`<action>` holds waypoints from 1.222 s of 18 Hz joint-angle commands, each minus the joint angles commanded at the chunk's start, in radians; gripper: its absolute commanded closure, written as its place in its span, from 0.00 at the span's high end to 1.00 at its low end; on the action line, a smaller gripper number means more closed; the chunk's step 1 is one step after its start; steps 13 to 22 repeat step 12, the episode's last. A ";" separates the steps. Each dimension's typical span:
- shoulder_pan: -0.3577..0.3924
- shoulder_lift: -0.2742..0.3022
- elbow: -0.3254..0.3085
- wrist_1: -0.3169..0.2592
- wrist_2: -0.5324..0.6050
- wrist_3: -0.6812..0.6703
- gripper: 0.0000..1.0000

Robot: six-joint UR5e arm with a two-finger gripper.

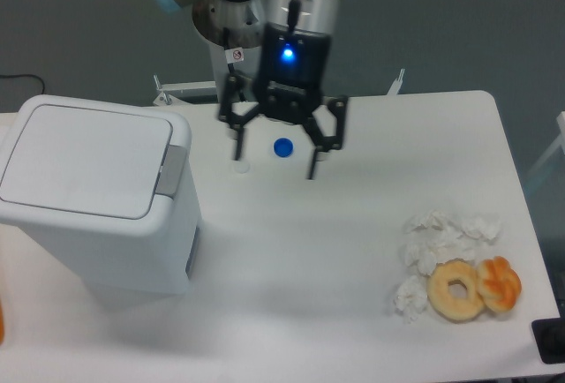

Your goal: Close the trash can

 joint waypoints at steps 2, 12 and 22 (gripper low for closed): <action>0.018 -0.008 -0.006 -0.002 0.077 0.075 1.00; 0.126 0.005 -0.057 -0.003 0.135 0.320 1.00; 0.126 0.005 -0.057 -0.003 0.135 0.320 1.00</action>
